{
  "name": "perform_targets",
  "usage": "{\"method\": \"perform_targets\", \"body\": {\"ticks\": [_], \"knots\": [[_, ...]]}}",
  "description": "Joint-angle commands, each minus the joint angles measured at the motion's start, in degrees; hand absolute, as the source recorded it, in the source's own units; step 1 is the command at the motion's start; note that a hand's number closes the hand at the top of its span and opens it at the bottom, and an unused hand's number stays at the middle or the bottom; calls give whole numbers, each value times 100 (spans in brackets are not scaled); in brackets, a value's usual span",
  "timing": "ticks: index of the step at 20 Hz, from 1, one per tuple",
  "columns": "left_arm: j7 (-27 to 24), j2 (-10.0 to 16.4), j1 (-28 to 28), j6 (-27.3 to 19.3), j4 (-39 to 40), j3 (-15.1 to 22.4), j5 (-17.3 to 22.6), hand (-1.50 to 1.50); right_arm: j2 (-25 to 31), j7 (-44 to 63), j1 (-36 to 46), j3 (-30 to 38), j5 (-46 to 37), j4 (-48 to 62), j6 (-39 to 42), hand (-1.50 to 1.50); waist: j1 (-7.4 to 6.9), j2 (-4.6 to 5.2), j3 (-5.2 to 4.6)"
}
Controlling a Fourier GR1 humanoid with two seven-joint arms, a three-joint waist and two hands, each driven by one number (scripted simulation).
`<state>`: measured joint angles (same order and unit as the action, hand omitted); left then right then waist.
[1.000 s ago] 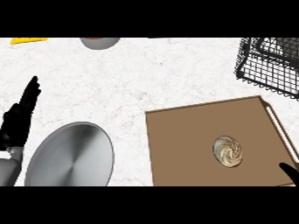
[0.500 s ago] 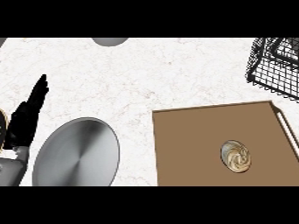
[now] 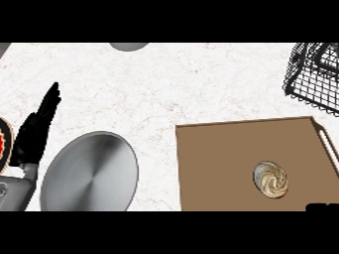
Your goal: Pick the cupcake from the tray and place it in the tiered basket
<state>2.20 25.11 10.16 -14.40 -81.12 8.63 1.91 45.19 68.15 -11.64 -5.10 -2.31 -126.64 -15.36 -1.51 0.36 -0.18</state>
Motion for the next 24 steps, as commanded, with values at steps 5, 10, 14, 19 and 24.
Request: {"method": "perform_targets", "body": {"ticks": [5, 10, 14, 19, 24], "knots": [[-55, -28, -103, 62, 17, -83, -50, 0, -3, 1575, 760, -395, 113, 492, 254, -150, 41, -18, 5], [167, -138, -150, -6, -125, -16, -156, 0, -143, 1624, 766, -788, -148, 543, 274, -150, 77, -34, 8], [216, -65, 107, 89, -43, -145, -156, 0, -330, 1705, 983, -1200, -516, 524, 147, -150, 82, -22, -4], [119, -172, -211, -68, -164, -132, -258, 0, -162, 1707, 620, -1460, -915, 528, 303, -150, 107, -46, -2], [320, -126, -100, 74, -291, -205, -202, 0, -537, 1707, 1048, -1673, -1339, 989, 323, -150, 72, -34, 8]]}}
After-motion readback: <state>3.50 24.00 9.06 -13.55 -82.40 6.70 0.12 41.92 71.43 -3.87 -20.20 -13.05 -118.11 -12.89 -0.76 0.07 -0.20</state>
